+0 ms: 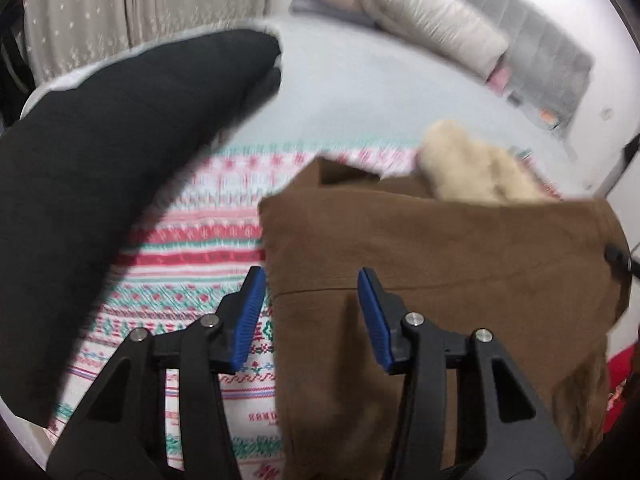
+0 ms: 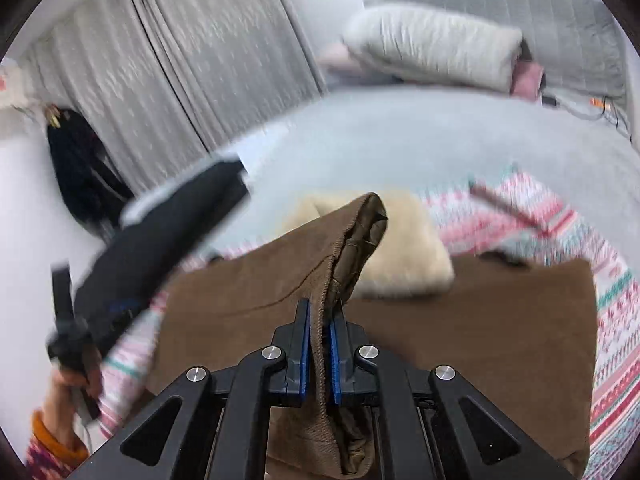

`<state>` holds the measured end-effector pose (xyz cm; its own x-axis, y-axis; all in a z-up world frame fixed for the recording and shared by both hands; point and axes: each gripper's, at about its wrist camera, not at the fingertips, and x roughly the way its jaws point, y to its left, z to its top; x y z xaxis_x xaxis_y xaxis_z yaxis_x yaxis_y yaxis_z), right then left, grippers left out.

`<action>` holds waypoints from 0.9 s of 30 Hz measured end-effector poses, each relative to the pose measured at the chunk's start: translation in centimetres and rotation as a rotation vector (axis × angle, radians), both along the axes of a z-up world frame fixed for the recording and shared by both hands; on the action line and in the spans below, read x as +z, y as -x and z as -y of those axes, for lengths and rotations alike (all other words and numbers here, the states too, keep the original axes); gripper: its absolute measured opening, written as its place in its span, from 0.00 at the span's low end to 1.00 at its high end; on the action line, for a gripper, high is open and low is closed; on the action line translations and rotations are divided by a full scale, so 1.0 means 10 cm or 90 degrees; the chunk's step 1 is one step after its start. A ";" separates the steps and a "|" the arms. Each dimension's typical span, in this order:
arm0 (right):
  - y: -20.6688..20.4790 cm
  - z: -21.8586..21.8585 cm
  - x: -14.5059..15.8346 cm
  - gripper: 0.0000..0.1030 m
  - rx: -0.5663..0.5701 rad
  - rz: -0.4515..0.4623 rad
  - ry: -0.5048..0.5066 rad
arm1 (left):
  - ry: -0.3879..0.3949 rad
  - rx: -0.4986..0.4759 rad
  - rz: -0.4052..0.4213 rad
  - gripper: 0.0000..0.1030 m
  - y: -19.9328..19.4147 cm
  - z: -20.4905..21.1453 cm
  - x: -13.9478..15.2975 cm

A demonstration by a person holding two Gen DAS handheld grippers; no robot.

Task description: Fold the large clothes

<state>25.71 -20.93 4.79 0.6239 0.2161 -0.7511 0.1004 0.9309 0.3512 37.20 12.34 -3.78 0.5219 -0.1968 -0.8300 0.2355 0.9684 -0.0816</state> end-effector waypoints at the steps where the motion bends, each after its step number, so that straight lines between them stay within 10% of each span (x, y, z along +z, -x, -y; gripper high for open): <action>1: -0.02 -0.05 -0.16 0.07 0.003 -0.029 0.014 | -0.015 0.016 -0.021 0.48 -0.06 0.01 -0.09; 7: 0.21 0.03 -1.07 0.16 0.003 -0.136 0.053 | 0.051 0.064 -0.078 0.60 -0.09 -0.18 -0.36; 9: 0.24 0.03 -1.09 0.19 -0.006 -0.116 0.044 | 0.106 0.028 -0.088 0.17 -0.06 -0.19 -0.37; 13: 0.20 -0.02 -1.02 0.21 -0.015 -0.118 0.055 | 0.019 0.014 0.016 0.14 0.05 -0.05 -0.12; 17: 0.22 -0.04 -0.95 0.34 0.000 -0.121 0.062 | -0.046 0.032 -0.041 0.32 -0.11 -0.07 -0.32; 20: 0.34 0.05 -0.85 0.42 -0.016 -0.113 0.075 | -0.050 0.060 0.014 0.39 0.04 -0.12 -0.04; 27: 0.69 0.03 -0.55 0.43 -0.026 -0.061 0.058 | 0.031 -0.077 0.072 0.63 0.68 0.10 0.26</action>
<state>18.83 -21.23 -0.66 0.5545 0.1208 -0.8234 0.1674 0.9530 0.2526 30.40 11.37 -1.22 0.5821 -0.3024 -0.7548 0.3598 0.9282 -0.0944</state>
